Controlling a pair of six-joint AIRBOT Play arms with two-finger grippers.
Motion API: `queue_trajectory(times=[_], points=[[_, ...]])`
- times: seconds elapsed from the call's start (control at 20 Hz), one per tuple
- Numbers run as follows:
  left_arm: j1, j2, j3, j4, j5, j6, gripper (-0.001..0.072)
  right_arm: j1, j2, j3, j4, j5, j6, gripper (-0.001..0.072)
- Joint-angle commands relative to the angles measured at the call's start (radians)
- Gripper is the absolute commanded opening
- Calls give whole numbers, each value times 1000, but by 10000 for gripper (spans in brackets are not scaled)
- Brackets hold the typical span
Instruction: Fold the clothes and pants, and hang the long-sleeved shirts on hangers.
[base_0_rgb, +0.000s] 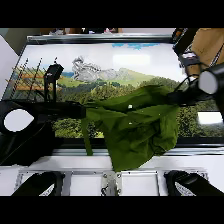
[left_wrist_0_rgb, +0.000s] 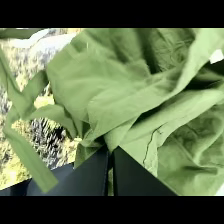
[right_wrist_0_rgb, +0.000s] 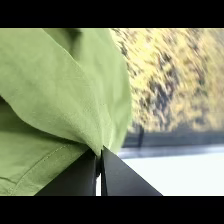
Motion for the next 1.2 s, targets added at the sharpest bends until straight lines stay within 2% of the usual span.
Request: queue_trajectory(times=[0.0, 0.15, 0.25, 0.45, 0.5, 0.55, 0.6, 0.8, 0.9, 1.15], points=[[-92, 1, -9, 2, -16, 0, 13, 55, 125, 45, -4, 152, 177, 10], [-196, 0, -93, 31, 2, -46, 14, 141, 214, -38, 2, 151, 308, 10], [-206, 0, -132, 41, 17, -78, 14, 162, 235, -91, 2, 151, 333, 10], [-206, -2, -146, 37, 27, -80, 14, 163, 222, -172, 3, 148, 332, 10], [-206, -2, -146, 39, 27, -75, 132, 163, 217, -181, 3, 147, 332, 11], [-206, -2, -146, 40, 33, -75, 524, 163, 210, -186, 3, 147, 332, 11], [-206, -2, -146, 40, 40, -75, 618, 163, 206, -187, 3, 147, 331, 11], [-242, -85, -147, 48, 8, -63, 620, 163, 205, -187, 3, 140, 328, 11], [-309, -164, -146, 50, 18, -15, 620, 163, 205, -187, 3, 140, 328, 11], [-451, -344, -147, 101, 47, 11, 621, 163, 205, -187, 3, 140, 323, 11]])
